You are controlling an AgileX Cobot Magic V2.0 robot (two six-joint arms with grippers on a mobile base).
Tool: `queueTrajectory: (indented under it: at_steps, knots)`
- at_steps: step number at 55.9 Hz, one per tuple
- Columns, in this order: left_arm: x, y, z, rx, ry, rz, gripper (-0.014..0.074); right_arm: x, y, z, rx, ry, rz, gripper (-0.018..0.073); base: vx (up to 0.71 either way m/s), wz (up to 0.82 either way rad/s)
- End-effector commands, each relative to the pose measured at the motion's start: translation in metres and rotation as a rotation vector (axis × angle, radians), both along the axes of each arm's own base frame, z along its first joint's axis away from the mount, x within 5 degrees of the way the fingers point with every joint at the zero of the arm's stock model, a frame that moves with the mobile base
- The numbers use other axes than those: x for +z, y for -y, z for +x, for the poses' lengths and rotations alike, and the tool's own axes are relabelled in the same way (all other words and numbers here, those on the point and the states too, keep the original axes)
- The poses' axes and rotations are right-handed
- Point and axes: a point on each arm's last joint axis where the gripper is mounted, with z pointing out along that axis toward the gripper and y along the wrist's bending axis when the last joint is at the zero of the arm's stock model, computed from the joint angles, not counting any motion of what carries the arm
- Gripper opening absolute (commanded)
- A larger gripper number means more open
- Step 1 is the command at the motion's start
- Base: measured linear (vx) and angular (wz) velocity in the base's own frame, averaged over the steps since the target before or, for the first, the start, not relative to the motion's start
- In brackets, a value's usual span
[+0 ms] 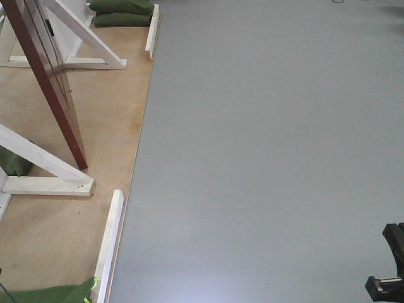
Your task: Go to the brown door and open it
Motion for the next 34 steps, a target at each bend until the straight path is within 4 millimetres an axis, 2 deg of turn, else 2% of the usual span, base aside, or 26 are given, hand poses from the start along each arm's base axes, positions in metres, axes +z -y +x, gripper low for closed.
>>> queueTrajectory:
  at_steps: [1, 34]
  knots:
    - [0.0144, -0.0002, -0.0016, 0.002, 0.114, -0.011, -0.0003, 0.0061, 0.0006, 0.0018, -0.005, 0.083, -0.01, 0.0, 0.31, 0.04]
    - [0.0144, -0.0002, -0.0016, 0.002, 0.114, -0.011, -0.0003, 0.0061, 0.0006, 0.0018, -0.005, 0.083, -0.01, 0.0, 0.36, 0.04]
